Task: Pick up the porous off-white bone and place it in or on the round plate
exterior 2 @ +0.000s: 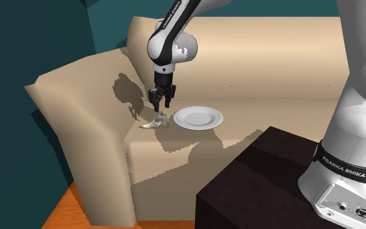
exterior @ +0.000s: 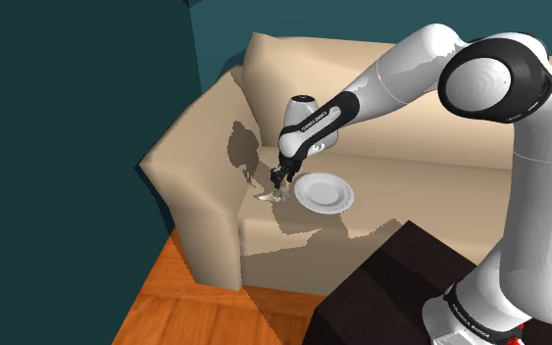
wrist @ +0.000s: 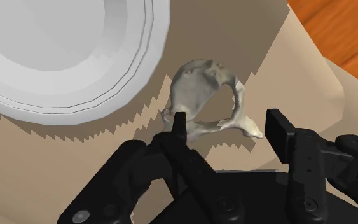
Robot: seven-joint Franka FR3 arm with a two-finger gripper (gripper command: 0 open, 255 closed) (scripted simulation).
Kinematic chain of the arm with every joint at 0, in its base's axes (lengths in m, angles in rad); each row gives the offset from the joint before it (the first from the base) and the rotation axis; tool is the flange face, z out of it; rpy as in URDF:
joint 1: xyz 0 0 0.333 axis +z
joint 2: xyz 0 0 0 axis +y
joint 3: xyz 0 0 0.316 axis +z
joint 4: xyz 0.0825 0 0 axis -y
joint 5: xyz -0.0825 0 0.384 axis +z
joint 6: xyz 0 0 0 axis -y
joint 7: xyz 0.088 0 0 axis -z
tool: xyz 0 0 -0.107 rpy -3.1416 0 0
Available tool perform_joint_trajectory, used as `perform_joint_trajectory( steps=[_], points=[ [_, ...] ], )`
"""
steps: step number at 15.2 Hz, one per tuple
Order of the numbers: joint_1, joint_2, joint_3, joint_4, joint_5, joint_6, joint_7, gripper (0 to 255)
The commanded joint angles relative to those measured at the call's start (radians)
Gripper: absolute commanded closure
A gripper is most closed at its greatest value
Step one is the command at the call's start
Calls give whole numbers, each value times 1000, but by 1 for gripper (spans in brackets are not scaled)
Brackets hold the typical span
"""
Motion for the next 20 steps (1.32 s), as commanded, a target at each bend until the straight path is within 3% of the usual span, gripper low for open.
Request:
perform_joint_trajectory(
  steps=[1, 9, 10, 14, 20],
  points=[
    [0, 0, 0, 0, 0, 0, 0, 255],
    [0, 0, 0, 0, 0, 0, 0, 255],
    [0, 0, 0, 0, 0, 0, 0, 0],
    [85, 37, -61, -146, 109, 274, 343, 0],
    [79, 123, -50, -104, 124, 319, 330, 0]
  ],
)
